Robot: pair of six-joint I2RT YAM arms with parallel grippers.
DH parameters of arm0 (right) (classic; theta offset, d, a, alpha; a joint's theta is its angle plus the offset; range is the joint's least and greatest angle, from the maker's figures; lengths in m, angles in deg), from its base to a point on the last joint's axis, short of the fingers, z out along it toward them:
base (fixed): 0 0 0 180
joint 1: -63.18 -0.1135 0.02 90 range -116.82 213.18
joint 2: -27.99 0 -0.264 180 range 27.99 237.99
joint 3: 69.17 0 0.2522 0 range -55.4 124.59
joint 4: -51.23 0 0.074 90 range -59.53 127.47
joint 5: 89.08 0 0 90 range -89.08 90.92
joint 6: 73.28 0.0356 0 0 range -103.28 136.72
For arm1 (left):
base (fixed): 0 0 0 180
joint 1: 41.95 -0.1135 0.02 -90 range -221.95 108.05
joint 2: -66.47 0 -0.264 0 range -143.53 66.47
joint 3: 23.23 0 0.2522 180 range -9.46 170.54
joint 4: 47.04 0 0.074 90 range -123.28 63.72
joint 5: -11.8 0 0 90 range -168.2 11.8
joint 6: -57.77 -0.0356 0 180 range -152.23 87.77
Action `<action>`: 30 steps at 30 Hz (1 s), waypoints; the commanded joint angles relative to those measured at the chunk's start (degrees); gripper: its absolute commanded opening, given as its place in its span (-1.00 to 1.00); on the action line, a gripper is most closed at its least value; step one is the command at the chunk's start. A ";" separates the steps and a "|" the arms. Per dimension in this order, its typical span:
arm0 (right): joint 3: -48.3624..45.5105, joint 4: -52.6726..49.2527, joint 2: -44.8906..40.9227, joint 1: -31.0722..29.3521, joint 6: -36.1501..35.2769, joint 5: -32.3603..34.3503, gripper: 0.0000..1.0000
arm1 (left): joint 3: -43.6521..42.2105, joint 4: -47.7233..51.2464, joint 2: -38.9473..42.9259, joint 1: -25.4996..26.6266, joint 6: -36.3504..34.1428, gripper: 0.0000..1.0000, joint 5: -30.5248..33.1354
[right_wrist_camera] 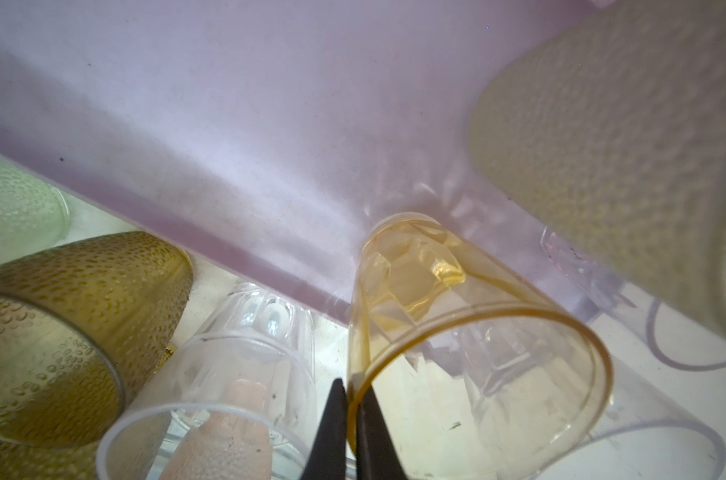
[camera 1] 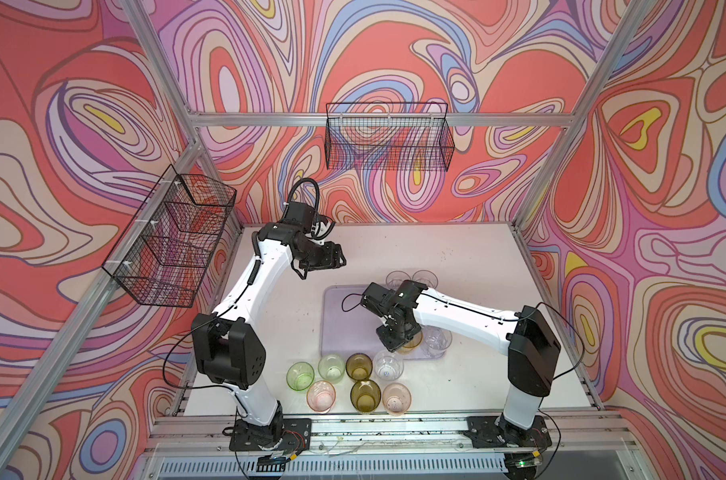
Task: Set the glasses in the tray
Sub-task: 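Lower the yellow cup onto the tray beside the pale green cup, then open the right gripper to release the yellow cup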
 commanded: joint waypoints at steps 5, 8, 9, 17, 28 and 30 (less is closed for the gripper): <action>-0.28 0.29 1.20 0.27 0.31 0.73 -0.97 | 0.76 1.24 -0.40 -0.06 -0.03 0.42 -0.42; -0.19 0.13 1.28 0.26 0.20 0.87 -0.93 | 0.74 1.24 -0.41 -0.06 -0.03 0.42 -0.40; -0.19 0.11 1.29 0.27 0.24 0.95 -0.91 | 0.70 1.20 -0.40 -0.06 -0.03 0.42 -0.36; -0.28 0.20 1.20 0.26 0.13 1.06 -0.80 | 0.76 1.24 -0.40 -0.05 -0.10 0.42 -0.31; 1.63 -0.30 0.90 0.27 -0.48 1.13 -0.72 | 0.74 1.23 -0.46 -0.08 -0.12 0.42 -0.25; 2.02 -0.44 0.41 0.27 -0.65 1.08 -0.67 | 0.79 1.22 -0.43 -0.06 -0.12 0.42 -0.19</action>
